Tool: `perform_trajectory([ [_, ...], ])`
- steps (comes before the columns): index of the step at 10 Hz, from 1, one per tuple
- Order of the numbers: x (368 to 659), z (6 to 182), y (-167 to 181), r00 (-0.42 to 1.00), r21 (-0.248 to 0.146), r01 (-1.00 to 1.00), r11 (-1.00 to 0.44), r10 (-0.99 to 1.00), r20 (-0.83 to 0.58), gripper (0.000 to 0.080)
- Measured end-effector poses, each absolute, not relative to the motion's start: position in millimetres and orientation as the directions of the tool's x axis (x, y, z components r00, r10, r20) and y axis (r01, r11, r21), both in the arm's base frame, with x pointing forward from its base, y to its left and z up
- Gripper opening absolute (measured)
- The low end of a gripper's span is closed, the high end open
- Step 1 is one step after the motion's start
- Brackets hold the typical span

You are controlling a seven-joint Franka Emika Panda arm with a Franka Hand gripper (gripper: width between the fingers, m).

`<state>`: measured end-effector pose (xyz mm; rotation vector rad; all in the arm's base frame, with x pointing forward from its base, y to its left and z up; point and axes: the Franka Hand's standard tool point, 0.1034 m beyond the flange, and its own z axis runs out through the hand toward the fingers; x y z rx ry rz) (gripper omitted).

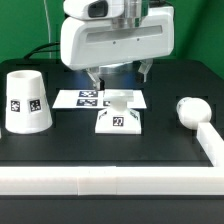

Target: Assemble lamp

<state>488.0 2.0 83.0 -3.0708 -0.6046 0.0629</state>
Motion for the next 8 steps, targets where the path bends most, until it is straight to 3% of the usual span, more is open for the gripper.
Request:
perform_trajectory([
  [8, 477, 74.2, 3, 0.990, -0.042, -0.135, -0.990, -0.133, -0.050, 0.0699],
])
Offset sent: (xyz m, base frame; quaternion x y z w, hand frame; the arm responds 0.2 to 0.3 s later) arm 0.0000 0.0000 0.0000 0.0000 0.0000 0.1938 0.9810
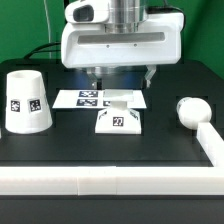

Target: Assemble lamp

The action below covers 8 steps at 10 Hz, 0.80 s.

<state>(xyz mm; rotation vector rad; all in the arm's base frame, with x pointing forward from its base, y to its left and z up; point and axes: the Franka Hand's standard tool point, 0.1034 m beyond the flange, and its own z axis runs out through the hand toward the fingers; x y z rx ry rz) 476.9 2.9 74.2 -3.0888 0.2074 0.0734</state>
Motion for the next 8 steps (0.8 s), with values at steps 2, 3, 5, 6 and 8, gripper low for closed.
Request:
perform_trajectory([
  [2, 475, 72.3, 1, 0.988, -0.041, -0.144, -0.989, -0.141, -0.055, 0.0699],
  [3, 474, 70.1, 1, 0.988, -0.043, -0.147, -0.988, -0.145, -0.059, 0.0699],
  [5, 469, 62.0, -3, 0.991, -0.043, -0.119, -0.992, -0.116, -0.060, 0.0699],
  [6, 469, 58.4, -3, 0.994, -0.045, -0.092, -0.995, -0.089, -0.058, 0.0699],
  [8, 467, 53.3, -2, 0.995, -0.045, -0.075, -0.996, -0.072, -0.062, 0.0699],
])
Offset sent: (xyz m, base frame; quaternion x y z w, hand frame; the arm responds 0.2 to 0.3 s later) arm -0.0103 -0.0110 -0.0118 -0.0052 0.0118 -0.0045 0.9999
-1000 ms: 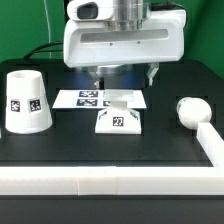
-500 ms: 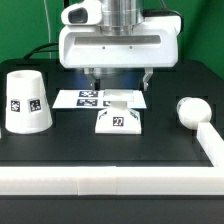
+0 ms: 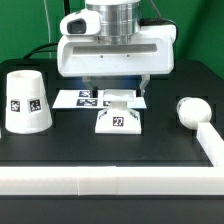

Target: Assemble lamp

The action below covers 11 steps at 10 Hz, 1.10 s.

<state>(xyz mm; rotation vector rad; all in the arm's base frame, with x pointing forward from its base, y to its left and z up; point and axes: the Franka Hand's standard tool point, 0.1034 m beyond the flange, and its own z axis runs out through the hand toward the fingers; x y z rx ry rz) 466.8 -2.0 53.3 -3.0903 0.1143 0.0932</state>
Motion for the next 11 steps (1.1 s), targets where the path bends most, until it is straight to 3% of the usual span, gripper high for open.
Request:
perform_trajectory([
  [1, 465.6, 51.2, -1.0, 0.995, -0.046, -0.072, -0.996, -0.069, -0.066, 0.0699],
  [2, 465.4, 50.8, 0.8, 0.996, -0.046, -0.068, -0.997, -0.065, -0.067, 0.0578],
  [4, 465.4, 50.8, 2.4, 0.996, -0.046, -0.065, -0.997, -0.062, -0.067, 0.0534],
  [11, 465.4, 50.8, 2.4, 0.996, -0.046, -0.064, -0.997, -0.061, -0.067, 0.0534],
])
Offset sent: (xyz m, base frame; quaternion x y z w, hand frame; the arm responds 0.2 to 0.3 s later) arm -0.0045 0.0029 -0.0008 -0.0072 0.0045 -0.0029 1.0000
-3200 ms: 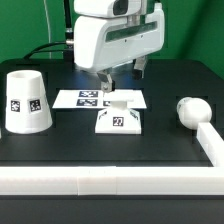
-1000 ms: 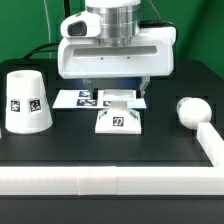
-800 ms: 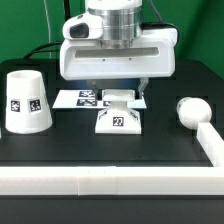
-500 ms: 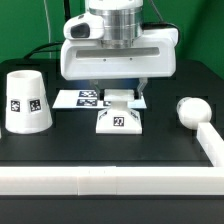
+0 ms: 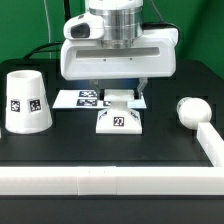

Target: Assemble lamp

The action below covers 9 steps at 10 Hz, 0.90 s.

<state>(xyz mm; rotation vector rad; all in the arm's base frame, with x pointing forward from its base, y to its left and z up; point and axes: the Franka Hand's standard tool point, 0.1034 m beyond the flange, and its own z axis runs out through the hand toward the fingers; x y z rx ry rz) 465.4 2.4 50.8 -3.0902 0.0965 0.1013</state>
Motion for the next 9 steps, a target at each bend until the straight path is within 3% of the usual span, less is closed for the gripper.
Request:
perform_trajectory([
  [2, 477, 51.0, 9, 0.997, -0.050, -0.058, -0.997, -0.055, -0.058, 0.0535],
  [9, 566, 52.3, 66, 0.998, -0.072, -0.053, -0.996, -0.055, 0.031, 0.0535],
])
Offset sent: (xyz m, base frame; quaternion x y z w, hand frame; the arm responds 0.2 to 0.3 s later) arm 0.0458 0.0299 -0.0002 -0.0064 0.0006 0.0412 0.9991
